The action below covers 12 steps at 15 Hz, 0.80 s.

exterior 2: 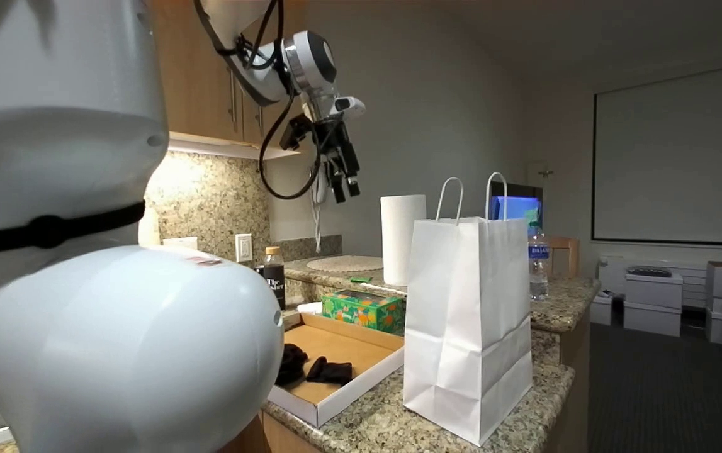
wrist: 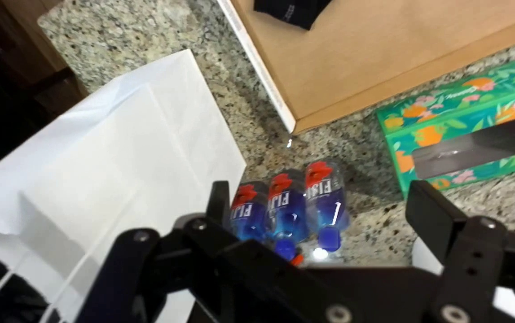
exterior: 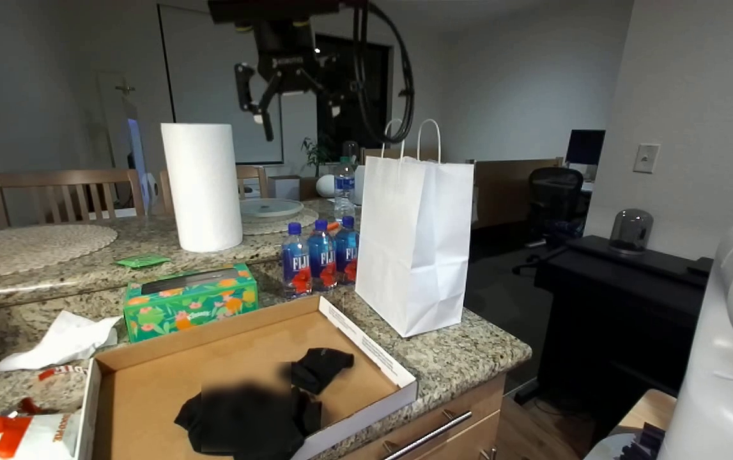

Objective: Remove all the objects from the tray and put them in the carrier bag

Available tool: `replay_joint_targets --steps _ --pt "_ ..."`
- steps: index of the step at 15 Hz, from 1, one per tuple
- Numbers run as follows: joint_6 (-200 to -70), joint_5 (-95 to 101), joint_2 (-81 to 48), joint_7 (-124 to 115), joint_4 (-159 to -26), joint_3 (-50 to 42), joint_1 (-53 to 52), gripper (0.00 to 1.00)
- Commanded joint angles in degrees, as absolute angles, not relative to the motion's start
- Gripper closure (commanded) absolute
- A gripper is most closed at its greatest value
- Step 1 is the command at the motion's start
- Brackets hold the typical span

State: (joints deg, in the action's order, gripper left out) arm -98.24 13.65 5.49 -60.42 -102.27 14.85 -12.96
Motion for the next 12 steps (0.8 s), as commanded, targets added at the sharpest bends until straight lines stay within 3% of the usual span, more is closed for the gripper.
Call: replay_joint_targets --steps 1,12 --pt "-110.9 11.66 4.63 -53.35 -111.38 15.42 -13.85 0.0" --pt "-137.74 5.52 -6.13 -29.04 -125.96 17.87 -18.09 0.0"
